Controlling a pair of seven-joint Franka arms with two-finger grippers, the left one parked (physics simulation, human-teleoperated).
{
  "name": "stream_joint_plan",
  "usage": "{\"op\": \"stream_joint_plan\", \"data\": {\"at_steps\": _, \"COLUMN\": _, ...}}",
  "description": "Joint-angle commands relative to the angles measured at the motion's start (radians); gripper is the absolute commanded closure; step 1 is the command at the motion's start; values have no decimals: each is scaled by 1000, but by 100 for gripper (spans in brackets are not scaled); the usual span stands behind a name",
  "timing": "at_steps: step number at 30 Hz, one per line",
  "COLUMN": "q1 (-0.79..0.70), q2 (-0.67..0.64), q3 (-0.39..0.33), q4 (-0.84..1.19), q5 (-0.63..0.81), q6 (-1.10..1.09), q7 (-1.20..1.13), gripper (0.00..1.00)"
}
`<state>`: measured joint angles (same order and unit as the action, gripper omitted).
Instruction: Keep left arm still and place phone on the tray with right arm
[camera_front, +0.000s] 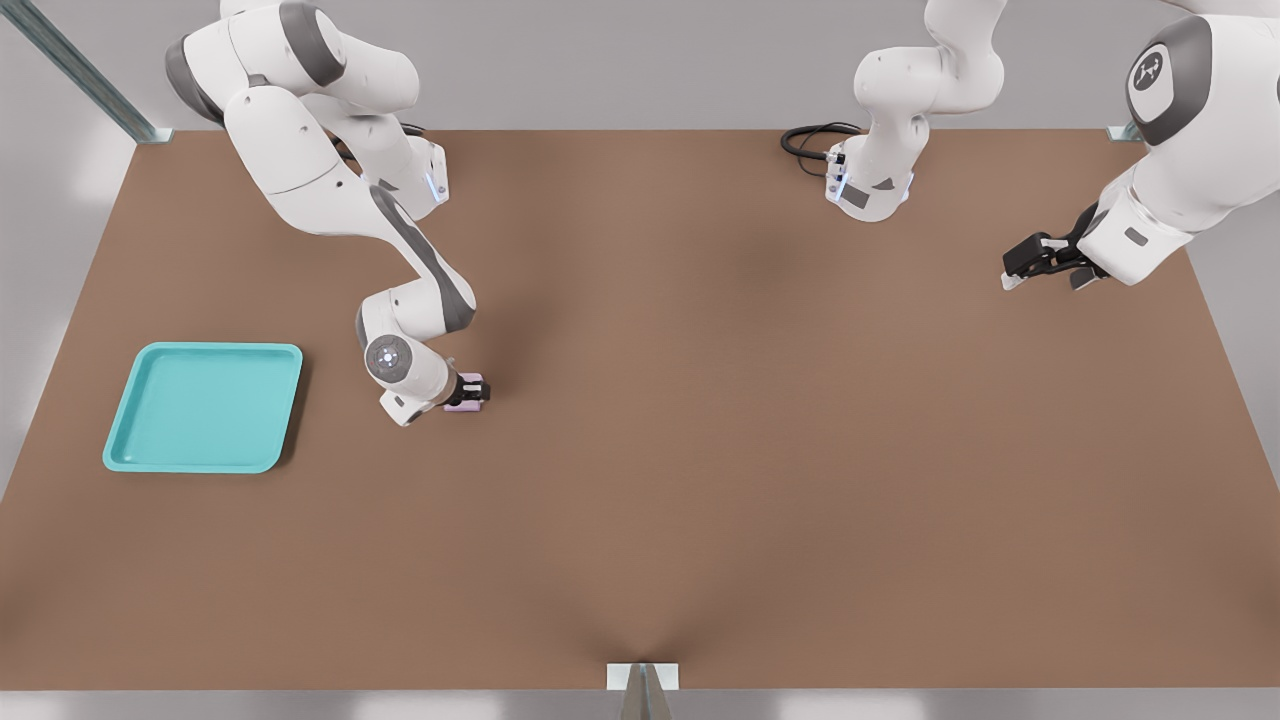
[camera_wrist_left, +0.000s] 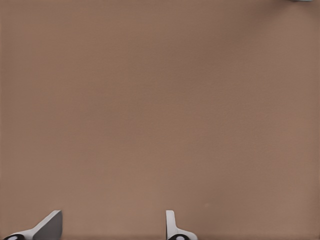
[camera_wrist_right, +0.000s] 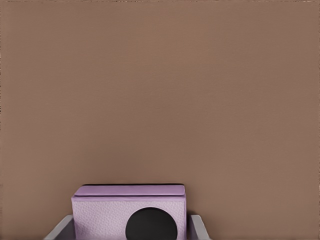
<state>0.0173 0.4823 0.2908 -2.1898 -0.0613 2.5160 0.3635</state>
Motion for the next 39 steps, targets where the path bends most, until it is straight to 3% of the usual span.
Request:
{"op": "stream_joint_plan", "data": {"at_steps": 1, "q1": -2, "q2": -4, "q3": 1, "q4": 1, "q5": 1, "q6": -2, "q7": -28, "gripper": 13}}
{"op": "stream_joint_plan", "data": {"at_steps": 14, "q1": 0, "q2": 16, "q3": 1, "q4": 2, "q5": 1, "q6": 1, "q7": -43, "gripper": 12}}
{"op": "stream_joint_plan", "data": {"at_steps": 15, "q1": 0, "q2": 16, "q3": 1, "q4": 2, "q5": 0, "q6": 1, "q7": -43, "gripper": 13}}
{"op": "stream_joint_plan", "data": {"at_steps": 16, "q1": -3, "q2": 15, "q3": 1, "q4": 2, "q5": 0, "q6": 1, "q7": -43, "gripper": 23}}
{"op": "stream_joint_plan", "data": {"at_steps": 17, "q1": -3, "q2": 6, "q3": 1, "q4": 2, "q5": 0, "q6": -2, "q7": -43, "gripper": 25}}
{"op": "stream_joint_plan", "data": {"at_steps": 24, "q1": -39, "q2": -91, "q3": 2, "q4": 33, "q5": 1, "q6": -108, "q7": -92, "gripper": 25}}
{"op": "stream_joint_plan", "data": {"at_steps": 32, "q1": -425, "q2": -179, "q3": 2, "q4": 50, "q5": 0, "q6": -223, "q7": -540, "gripper": 25}}
{"op": "stream_joint_plan", "data": {"at_steps": 39, "q1": -760, "q2": -42, "q3": -12, "q4": 200, "q5": -6, "q6": -224, "q7": -1003, "gripper": 23}}
